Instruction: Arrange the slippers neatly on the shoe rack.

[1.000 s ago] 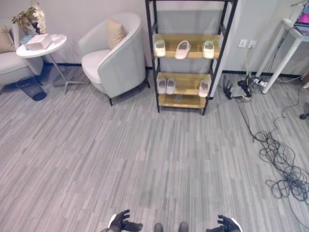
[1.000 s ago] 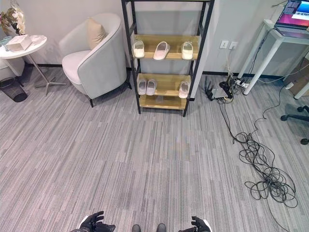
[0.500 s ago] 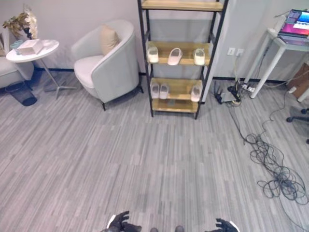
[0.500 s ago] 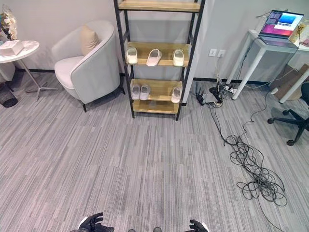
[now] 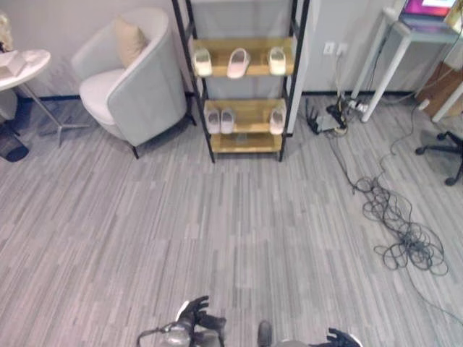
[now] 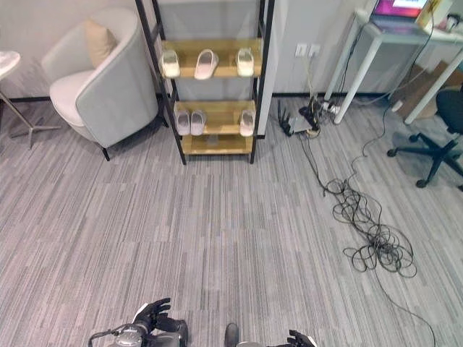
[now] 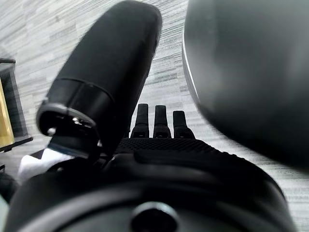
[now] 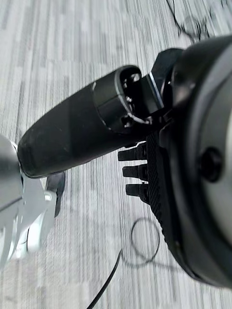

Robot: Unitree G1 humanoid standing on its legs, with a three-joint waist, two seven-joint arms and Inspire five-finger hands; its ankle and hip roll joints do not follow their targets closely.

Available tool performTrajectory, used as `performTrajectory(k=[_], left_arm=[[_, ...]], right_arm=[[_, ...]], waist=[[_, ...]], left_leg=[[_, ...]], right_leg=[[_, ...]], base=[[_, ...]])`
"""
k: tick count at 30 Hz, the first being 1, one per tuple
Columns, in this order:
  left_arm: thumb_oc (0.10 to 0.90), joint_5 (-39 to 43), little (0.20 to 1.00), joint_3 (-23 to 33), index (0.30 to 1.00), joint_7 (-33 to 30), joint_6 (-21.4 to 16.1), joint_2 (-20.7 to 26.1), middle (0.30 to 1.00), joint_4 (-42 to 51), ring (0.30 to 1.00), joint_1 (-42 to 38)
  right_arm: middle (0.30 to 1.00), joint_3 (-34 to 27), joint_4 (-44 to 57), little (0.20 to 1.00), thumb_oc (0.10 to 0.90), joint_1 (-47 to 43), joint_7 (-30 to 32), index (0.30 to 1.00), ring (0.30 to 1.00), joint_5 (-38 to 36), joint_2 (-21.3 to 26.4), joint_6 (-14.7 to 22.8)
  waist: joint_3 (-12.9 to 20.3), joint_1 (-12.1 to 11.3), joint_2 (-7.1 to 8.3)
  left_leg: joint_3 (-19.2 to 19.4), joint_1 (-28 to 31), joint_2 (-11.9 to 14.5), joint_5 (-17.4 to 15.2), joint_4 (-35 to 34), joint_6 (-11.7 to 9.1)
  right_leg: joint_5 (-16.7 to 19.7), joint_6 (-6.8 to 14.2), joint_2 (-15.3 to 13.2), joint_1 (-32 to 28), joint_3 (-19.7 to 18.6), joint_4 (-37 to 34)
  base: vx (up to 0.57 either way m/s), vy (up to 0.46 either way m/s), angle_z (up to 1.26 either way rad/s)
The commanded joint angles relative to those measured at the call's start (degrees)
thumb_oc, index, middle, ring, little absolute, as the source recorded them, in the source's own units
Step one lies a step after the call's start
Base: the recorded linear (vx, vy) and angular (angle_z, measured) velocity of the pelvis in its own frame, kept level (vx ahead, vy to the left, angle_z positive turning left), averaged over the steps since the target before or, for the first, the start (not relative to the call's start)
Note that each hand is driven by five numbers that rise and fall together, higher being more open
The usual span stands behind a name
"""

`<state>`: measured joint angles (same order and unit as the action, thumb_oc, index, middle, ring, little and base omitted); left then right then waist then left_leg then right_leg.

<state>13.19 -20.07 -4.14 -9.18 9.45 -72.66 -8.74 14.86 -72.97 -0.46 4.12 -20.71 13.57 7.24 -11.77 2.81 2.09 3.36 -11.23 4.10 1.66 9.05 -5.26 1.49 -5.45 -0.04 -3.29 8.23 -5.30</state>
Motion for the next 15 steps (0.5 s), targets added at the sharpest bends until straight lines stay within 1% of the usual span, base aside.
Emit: performTrajectory(k=[1,2,3,4,5,6,7,8,9,10,11,12,13,14,15], left_arm=[[0.800,0.70,0.900,-1.31,0.900,0.00,-2.06,-0.76,0.900,0.74,0.900,1.20],[0.800,0.55,0.900,-1.14,0.900,0.02,-2.09,-0.45,0.900,0.47,0.900,1.39],[0.800,0.55,0.900,-1.14,0.900,0.02,-2.09,-0.43,0.900,0.47,0.900,1.41],[0.800,0.37,0.900,-0.84,0.900,0.21,-1.99,-0.37,0.900,0.08,0.900,1.64],[0.800,0.37,0.900,-0.84,0.900,0.21,-2.00,-0.36,0.900,0.07,0.900,1.65],[0.800,0.17,0.900,-0.64,0.900,0.23,-1.97,-0.24,0.900,-0.09,0.900,1.60],[0.800,0.02,0.900,-0.64,0.900,0.30,-1.98,-0.06,0.900,-0.07,0.900,1.55],[0.800,-0.13,0.900,-0.66,0.900,0.33,-2.03,-0.17,0.900,0.08,0.900,1.37],[0.800,-0.24,0.900,-0.77,0.900,0.36,-2.04,-0.06,0.900,0.20,0.900,1.32],[0.800,-0.11,0.900,-0.79,0.900,0.42,-1.96,0.17,0.900,0.70,0.900,1.22],[0.800,0.01,0.900,-0.73,0.900,0.47,-1.87,0.23,0.900,0.98,0.900,1.08],[0.800,0.12,0.900,-0.58,0.900,0.39,-1.82,0.32,0.900,1.18,0.900,0.87],[0.800,0.15,0.900,-0.56,0.900,0.37,-1.83,0.42,0.900,1.33,0.900,0.70],[0.800,0.30,0.900,-0.63,0.900,0.26,-1.91,0.43,0.900,1.52,0.900,0.67],[0.800,0.30,0.900,-0.78,0.900,0.49,-2.00,0.38,0.900,1.53,0.900,0.73]], right_arm=[[0.900,-0.69,0.49,0.900,0.800,-0.72,0.16,0.900,0.900,-1.97,0.96,1.88],[0.900,-0.43,0.65,0.900,0.800,-0.54,-0.12,0.900,0.900,-1.59,0.51,1.79],[0.900,-0.42,0.66,0.900,0.800,-0.52,-0.11,0.900,0.900,-1.58,0.49,1.78],[0.900,-0.50,0.29,0.900,0.800,-0.54,-0.44,0.900,0.900,-1.01,0.29,1.65],[0.900,-0.50,0.28,0.900,0.800,-0.53,-0.45,0.900,0.900,-1.01,0.28,1.66],[0.900,-0.50,0.20,0.900,0.800,-0.68,-0.54,0.900,0.900,-0.83,0.18,1.57],[0.900,-0.44,0.03,0.900,0.800,-0.93,-0.74,0.900,0.900,-0.42,0.23,1.43],[0.900,-0.64,0.14,0.900,0.800,-1.32,-0.95,0.900,0.900,-0.24,0.22,1.32],[0.900,-0.65,0.44,0.900,0.800,-1.56,-1.11,0.900,0.900,-0.20,0.08,1.19],[0.900,-0.43,1.04,0.900,0.800,-1.94,-1.31,0.900,0.900,-0.19,-0.02,1.16],[0.900,-0.43,1.46,0.900,0.800,-2.39,-1.31,0.900,0.900,-0.13,-0.03,1.08],[0.900,-0.35,1.87,0.900,0.800,-2.85,-1.34,0.900,0.900,-0.11,-0.14,1.12],[0.900,-0.56,2.06,0.900,0.800,-3.03,-1.16,0.900,0.900,-0.05,-0.08,1.20],[0.900,-0.57,2.26,0.900,0.800,-3.14,-1.11,0.900,0.900,-0.01,-0.18,1.31],[0.900,-0.60,2.74,0.900,0.800,-2.82,-1.11,0.900,0.900,0.09,-0.17,1.55]], waist=[[1.64,-2.31,0.55],[2.44,-2.69,0.91],[2.43,-2.70,0.98],[3.31,-2.94,1.32],[3.31,-2.97,1.37],[3.61,-2.94,1.52],[3.82,-3.17,1.69],[4.04,-3.28,1.68],[4.02,-3.31,1.49],[3.68,-3.00,1.48],[3.24,-2.74,1.21],[2.76,-2.32,0.49],[2.26,-2.12,-0.20],[2.00,-1.82,-0.90],[2.09,-1.13,-1.79]], left_leg=[[2.22,-4.71,-0.75,1.86,1.15,0.67],[2.04,-4.06,-1.54,1.14,1.04,1.26],[2.08,-4.02,-1.59,1.06,1.09,1.28],[1.71,-2.94,-2.96,-0.11,0.97,2.44],[1.76,-2.90,-3.01,-0.15,0.97,2.47],[1.94,-2.09,-3.32,-0.74,0.61,2.98],[2.26,-1.16,-4.03,-1.37,0.33,3.72],[2.44,-0.26,-4.77,-2.08,-0.10,4.58],[2.43,0.73,-5.16,-2.71,-0.51,5.37],[2.14,2.28,-5.82,-3.31,-0.94,6.33],[1.92,3.33,-6.12,-4.00,-1.17,7.20],[1.60,4.65,-5.92,-4.50,-1.59,7.76],[1.57,5.84,-5.88,-5.19,-1.85,8.27],[1.35,7.64,-5.70,-5.88,-2.60,8.50],[0.34,10.76,-5.69,-7.00,-4.15,8.42]], right_leg=[[-11.32,7.33,0.03,-5.70,-5.06,4.78],[-12.14,7.63,0.08,-6.61,-6.07,5.55],[-12.22,7.66,0.01,-6.66,-6.08,5.57],[-12.53,8.37,-0.66,-6.72,-6.64,7.69],[-12.60,8.40,-0.73,-6.73,-6.67,7.74],[-12.29,8.88,-1.05,-6.37,-6.98,9.00],[-11.35,10.18,-1.70,-5.45,-7.18,11.56],[-9.53,11.97,-2.50,-4.08,-6.76,14.62],[-7.77,13.24,-3.23,-1.70,-6.97,19.10],[-3.98,14.52,-3.67,0.58,-7.58,23.51],[-1.05,15.52,-3.74,2.26,-8.01,27.77],[0.57,16.08,-3.57,4.02,-7.66,31.74],[1.12,16.60,-4.09,5.88,-6.46,34.67],[1.12,16.17,-4.76,8.02,-4.88,36.72],[-0.71,14.73,-5.84,11.55,-1.44,34.79]], base=[[0.37,0.126,-0.18],[0.29,0.108,-0.28],[0.37,0.184,-0.53],[0.18,0.106,-0.58],[0.25,0.146,-0.52],[0.15,0.107,-0.50],[0.22,0.159,-0.43],[0.21,0.162,-0.51],[0.22,0.150,-0.27],[0.21,0.146,-0.25],[0.20,0.142,-0.05],[0.19,0.133,0.03],[0.23,0.133,0.13],[0.40,0.143,0.10],[0.34,0.096,0.07]])
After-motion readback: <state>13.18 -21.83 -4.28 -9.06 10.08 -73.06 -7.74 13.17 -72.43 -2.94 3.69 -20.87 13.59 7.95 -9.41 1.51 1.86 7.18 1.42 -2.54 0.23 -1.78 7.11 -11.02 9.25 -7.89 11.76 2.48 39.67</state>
